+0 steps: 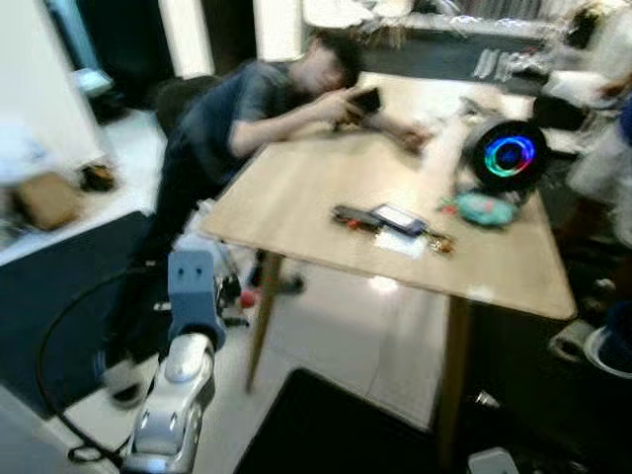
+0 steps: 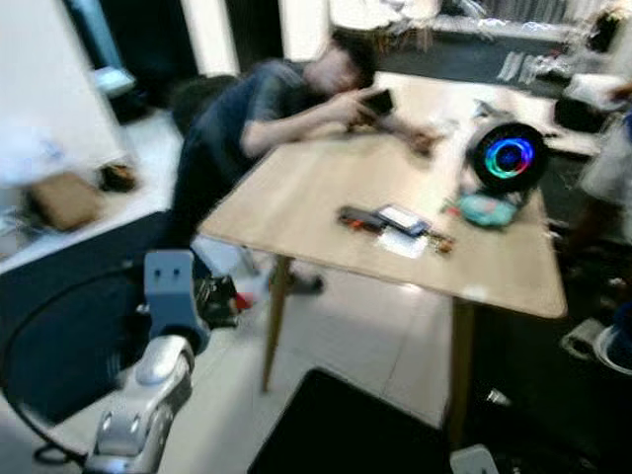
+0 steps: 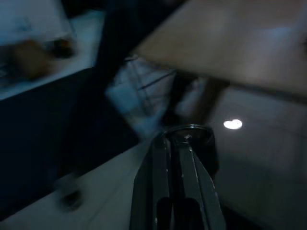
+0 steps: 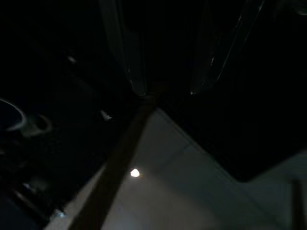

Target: Hang keys on a hook

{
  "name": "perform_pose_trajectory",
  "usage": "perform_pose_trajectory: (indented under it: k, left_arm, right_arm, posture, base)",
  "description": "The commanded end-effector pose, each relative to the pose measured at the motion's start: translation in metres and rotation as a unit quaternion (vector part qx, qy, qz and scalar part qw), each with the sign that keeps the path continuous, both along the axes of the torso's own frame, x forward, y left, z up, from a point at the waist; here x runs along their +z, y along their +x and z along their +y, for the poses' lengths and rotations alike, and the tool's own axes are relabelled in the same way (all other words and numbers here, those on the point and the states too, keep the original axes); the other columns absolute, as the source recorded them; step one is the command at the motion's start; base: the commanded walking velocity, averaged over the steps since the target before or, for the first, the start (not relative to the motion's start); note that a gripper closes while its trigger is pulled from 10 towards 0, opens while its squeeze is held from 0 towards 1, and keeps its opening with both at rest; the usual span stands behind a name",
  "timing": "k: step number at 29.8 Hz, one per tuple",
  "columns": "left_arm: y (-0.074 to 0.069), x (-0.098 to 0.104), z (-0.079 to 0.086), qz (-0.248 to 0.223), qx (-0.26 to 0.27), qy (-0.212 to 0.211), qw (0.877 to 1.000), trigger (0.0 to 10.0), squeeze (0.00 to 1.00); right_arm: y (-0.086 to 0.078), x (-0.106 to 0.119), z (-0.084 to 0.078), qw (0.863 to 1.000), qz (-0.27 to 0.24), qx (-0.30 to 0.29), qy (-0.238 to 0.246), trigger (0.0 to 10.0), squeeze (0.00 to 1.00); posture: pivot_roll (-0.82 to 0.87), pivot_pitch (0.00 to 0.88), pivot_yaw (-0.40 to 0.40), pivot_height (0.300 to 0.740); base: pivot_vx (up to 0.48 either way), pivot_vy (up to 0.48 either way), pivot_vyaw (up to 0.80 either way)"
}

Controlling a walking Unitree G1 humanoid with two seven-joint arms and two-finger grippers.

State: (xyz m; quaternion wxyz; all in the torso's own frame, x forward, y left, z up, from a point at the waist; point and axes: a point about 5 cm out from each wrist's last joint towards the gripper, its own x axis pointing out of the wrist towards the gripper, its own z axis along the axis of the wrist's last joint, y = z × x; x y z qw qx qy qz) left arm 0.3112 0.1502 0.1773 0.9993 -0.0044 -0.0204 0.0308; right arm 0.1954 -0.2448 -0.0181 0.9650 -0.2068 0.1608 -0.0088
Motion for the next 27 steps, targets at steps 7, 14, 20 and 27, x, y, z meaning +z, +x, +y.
perform_pose_trajectory:
  k: [7,14,20,27]
  left_arm:
    - [-0.0005,0.0009,-0.0016,-0.005,-0.003,0.009,1.0,10.0,0.0]
    - [-0.0007,0.0016,-0.0009,-0.007,-0.004,0.011,1.0,10.0,0.0]
    - [-0.0005,0.0021,-0.0006,-0.008,-0.005,0.013,1.0,10.0,0.0]
    - [-0.0003,0.0024,-0.0002,-0.009,-0.004,0.015,1.0,10.0,0.0]
  right_arm:
    - [-0.012,-0.0083,-0.0012,1.0,0.024,-0.004,-0.002,10.0,0.0]
    - [-0.011,-0.008,0.0005,1.0,0.021,-0.005,0.004,10.0,0.0]
    - [-0.0098,-0.0074,0.0016,1.0,0.018,-0.005,0.007,10.0,0.0]
    - [-0.0092,-0.007,0.0026,1.0,0.015,-0.006,0.011,10.0,0.0]
  posture:
    - [-0.02,0.155,0.013,0.74]
    - [-0.02,0.152,0.015,0.74]
    - [-0.02,0.151,0.017,0.74]
    - [-0.01,0.154,0.018,0.74]
  base:
    - [-0.461,0.0,0.48]
    - [-0.148,0.0,0.0]
    - [0.0,0.0,0.0]
    - [0.0,0.0,0.0]
